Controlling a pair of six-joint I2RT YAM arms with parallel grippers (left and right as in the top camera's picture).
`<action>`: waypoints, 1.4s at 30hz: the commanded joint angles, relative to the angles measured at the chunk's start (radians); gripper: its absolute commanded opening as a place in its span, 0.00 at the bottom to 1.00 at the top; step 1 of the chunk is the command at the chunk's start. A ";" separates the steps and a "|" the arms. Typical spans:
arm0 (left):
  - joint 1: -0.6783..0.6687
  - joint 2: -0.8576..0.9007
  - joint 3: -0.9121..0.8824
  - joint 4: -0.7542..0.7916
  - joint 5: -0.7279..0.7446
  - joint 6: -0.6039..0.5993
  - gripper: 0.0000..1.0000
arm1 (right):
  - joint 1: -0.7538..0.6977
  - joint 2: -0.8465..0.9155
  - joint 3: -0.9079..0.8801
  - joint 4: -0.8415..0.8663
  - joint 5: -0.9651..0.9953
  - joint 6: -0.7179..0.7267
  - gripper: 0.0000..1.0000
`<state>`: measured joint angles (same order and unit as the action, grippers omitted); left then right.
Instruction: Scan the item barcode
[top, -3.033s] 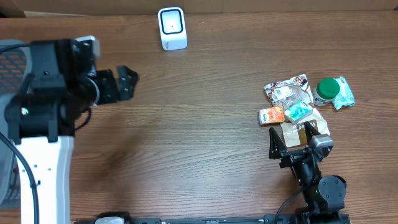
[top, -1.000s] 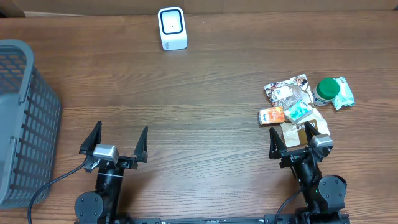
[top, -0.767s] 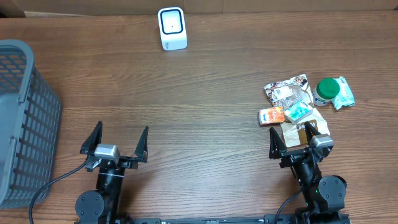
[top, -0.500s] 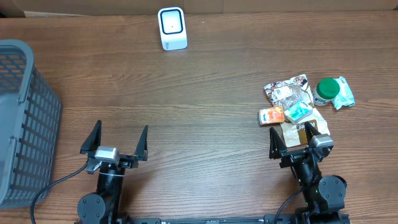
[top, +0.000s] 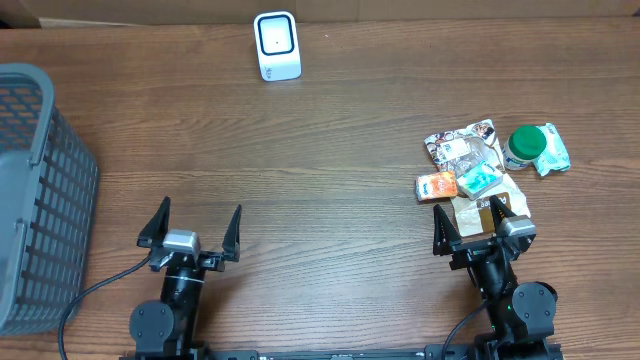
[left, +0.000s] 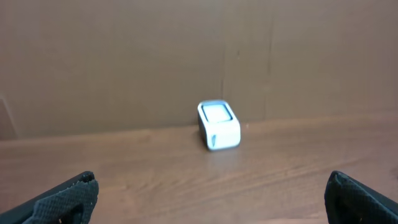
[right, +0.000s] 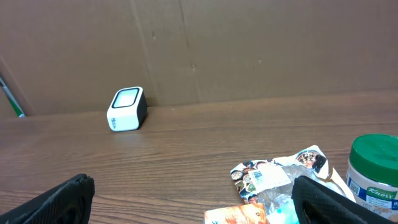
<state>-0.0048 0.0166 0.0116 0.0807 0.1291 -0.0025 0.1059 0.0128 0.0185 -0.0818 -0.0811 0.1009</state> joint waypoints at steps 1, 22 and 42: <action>0.005 -0.014 -0.007 -0.059 -0.018 0.029 0.99 | -0.003 -0.010 -0.010 0.005 -0.003 0.003 1.00; 0.005 -0.013 -0.007 -0.149 -0.025 0.022 1.00 | -0.003 -0.010 -0.010 0.005 -0.003 0.003 1.00; 0.005 -0.012 -0.007 -0.149 -0.025 0.022 1.00 | -0.003 -0.010 -0.010 0.005 -0.003 0.003 1.00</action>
<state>-0.0048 0.0147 0.0086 -0.0666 0.1150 0.0040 0.1059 0.0128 0.0185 -0.0811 -0.0814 0.1013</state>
